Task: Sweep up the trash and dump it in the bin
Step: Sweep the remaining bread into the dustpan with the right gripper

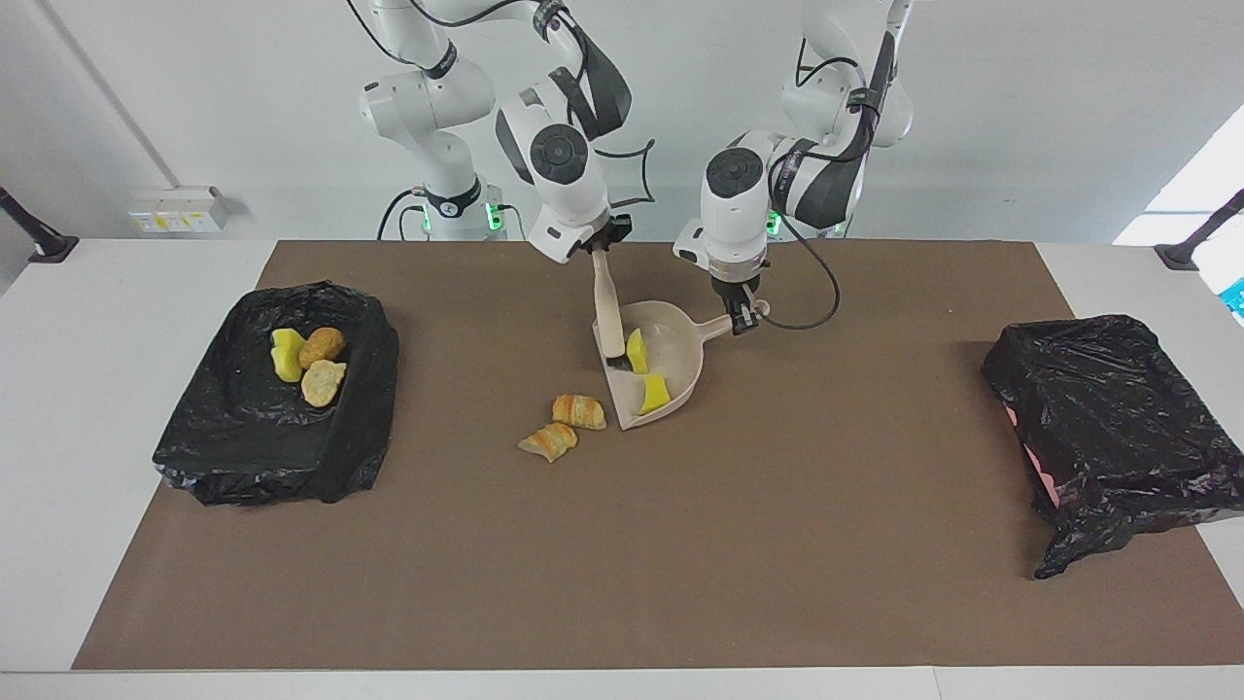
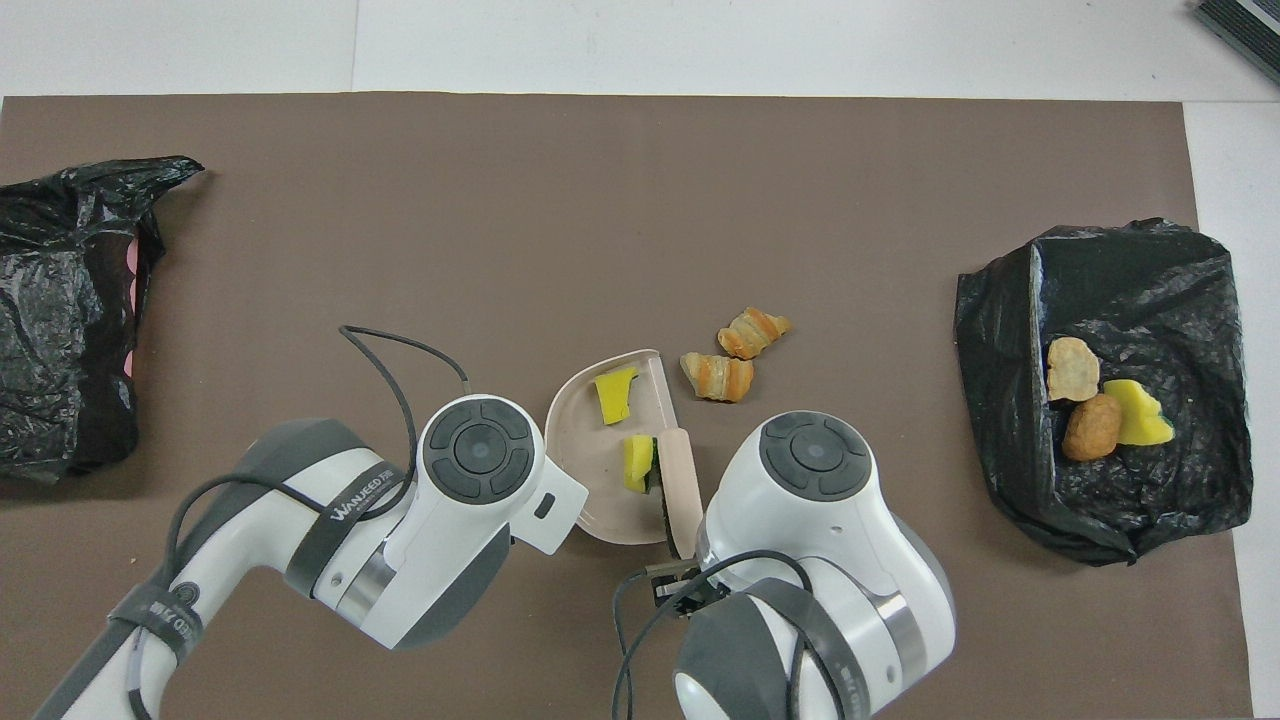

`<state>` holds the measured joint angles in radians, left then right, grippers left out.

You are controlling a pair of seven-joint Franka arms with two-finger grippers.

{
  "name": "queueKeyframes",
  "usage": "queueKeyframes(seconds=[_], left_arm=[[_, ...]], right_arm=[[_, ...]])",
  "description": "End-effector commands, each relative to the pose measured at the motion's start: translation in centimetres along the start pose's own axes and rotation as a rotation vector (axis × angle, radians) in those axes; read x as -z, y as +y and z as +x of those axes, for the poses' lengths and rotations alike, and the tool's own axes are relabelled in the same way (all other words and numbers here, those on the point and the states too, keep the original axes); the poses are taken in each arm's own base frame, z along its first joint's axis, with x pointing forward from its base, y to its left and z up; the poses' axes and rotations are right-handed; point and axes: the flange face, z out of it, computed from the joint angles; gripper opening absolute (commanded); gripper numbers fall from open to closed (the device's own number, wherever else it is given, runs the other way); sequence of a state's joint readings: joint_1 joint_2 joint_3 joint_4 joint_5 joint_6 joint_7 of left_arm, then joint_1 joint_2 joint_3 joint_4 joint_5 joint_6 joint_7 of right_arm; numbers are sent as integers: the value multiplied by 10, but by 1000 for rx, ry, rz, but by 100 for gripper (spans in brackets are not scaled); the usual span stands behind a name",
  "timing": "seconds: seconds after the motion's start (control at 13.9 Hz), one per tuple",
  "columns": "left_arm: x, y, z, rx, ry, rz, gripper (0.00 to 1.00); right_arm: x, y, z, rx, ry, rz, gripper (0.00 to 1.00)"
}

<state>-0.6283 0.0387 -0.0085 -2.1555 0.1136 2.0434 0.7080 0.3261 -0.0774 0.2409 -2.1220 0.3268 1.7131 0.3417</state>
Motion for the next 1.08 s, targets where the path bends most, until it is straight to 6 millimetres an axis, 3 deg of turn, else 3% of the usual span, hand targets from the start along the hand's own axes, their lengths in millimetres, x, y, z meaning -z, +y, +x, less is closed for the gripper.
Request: queueKeyframes(seconds=[0.0,0.14,0.36,0.57,0.79,1.0], left_arm=[[-1,4,-5,-10,12,22,0],[-1,4,-5,2,16,18,0],[-1,4,-5,87,19,14,0],[0,5,-5,121,15,11,0],[0,5,-5,126,15,11,0],[0,5,-5,126,19,7,0]], right_arm=[[34,36,6,78,103,-139,0],[41,69,36,170,157,-196,0],[53,93,98,251,187,-405,0],[68,135,139,277,207,-502,0],[44,134,159,291,165,-509,0],[9,104,143,294,70,-429,0]])
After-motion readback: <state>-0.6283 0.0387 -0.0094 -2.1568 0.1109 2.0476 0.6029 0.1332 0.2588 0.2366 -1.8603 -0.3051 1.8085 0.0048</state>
